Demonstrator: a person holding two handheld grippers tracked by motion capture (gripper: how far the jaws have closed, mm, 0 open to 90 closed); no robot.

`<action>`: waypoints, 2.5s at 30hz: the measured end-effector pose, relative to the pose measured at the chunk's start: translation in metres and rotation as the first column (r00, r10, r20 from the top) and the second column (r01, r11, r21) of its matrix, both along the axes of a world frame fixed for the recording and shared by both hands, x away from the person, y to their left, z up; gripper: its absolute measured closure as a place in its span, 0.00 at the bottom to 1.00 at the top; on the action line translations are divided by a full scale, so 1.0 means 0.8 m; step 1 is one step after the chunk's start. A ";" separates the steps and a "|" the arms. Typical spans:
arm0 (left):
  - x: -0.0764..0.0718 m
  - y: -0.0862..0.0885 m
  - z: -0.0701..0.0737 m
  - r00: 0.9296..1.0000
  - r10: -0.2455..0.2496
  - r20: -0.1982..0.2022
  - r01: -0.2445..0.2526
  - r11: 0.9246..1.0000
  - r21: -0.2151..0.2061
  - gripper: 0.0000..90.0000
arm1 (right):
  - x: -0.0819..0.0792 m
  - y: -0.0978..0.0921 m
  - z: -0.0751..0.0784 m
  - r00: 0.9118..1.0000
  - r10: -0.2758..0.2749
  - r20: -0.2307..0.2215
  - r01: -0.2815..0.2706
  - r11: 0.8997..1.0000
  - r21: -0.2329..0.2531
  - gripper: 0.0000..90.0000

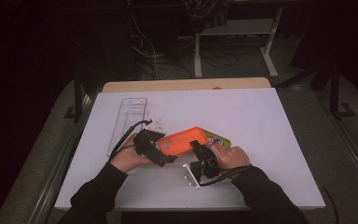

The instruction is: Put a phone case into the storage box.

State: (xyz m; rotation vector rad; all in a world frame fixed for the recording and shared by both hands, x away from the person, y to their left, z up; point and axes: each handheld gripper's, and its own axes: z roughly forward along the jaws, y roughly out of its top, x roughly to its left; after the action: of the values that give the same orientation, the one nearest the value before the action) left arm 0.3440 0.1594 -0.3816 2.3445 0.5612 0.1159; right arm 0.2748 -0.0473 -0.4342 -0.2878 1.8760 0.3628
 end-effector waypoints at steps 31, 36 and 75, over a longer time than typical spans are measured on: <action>0.003 0.018 0.003 0.999 0.016 0.030 -0.016 1.000 0.004 0.00 | 0.025 -0.043 0.027 0.924 -0.027 -0.381 0.182 0.908 0.377 0.87; 0.003 0.018 0.003 1.000 0.011 0.028 -0.011 1.000 0.019 0.00 | 0.031 -0.048 0.032 0.899 -0.011 -0.438 0.213 0.884 0.416 0.87; 0.004 0.018 0.006 0.998 0.058 0.019 -0.057 0.998 -0.040 0.01 | 0.064 -0.079 0.044 0.607 0.286 -0.741 0.495 0.593 0.635 0.88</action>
State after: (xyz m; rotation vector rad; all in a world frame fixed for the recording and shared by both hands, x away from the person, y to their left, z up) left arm 0.3470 0.1738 -0.3766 2.2869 0.6154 0.1538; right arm 0.3262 -0.1105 -0.3992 0.8002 2.3162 1.4075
